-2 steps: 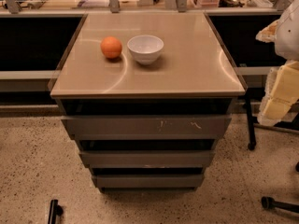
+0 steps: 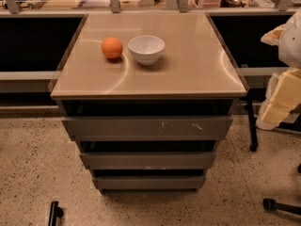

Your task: Open bottom drawer

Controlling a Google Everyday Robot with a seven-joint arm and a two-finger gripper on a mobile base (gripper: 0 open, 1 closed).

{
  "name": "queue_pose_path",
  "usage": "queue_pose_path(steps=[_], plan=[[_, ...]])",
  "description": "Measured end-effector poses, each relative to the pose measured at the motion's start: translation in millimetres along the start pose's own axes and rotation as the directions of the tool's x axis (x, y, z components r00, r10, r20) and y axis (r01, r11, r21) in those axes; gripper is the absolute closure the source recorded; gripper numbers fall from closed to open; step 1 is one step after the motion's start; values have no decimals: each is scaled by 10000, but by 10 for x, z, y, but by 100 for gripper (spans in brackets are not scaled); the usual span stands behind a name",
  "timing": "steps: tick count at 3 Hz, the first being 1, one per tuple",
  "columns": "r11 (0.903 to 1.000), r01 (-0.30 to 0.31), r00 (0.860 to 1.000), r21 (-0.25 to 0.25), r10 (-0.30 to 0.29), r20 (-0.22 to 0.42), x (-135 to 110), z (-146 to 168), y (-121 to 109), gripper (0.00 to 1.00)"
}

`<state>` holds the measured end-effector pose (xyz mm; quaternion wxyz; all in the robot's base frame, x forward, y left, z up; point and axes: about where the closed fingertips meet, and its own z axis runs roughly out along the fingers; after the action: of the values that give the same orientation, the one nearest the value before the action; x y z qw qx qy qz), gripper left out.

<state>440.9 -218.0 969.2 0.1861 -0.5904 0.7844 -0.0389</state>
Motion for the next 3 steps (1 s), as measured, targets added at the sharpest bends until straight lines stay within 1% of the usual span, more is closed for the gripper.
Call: queue_pose_path(steps=[1,2,3], plan=[[9947,-972,9899,-324,1000,1008,114,472,258,0],[9585,-2355,9411,-1609,2662,2084,215,1290,670,0],[9455,-2773,9262,-1709,3103,2141,279,1557,787,0]])
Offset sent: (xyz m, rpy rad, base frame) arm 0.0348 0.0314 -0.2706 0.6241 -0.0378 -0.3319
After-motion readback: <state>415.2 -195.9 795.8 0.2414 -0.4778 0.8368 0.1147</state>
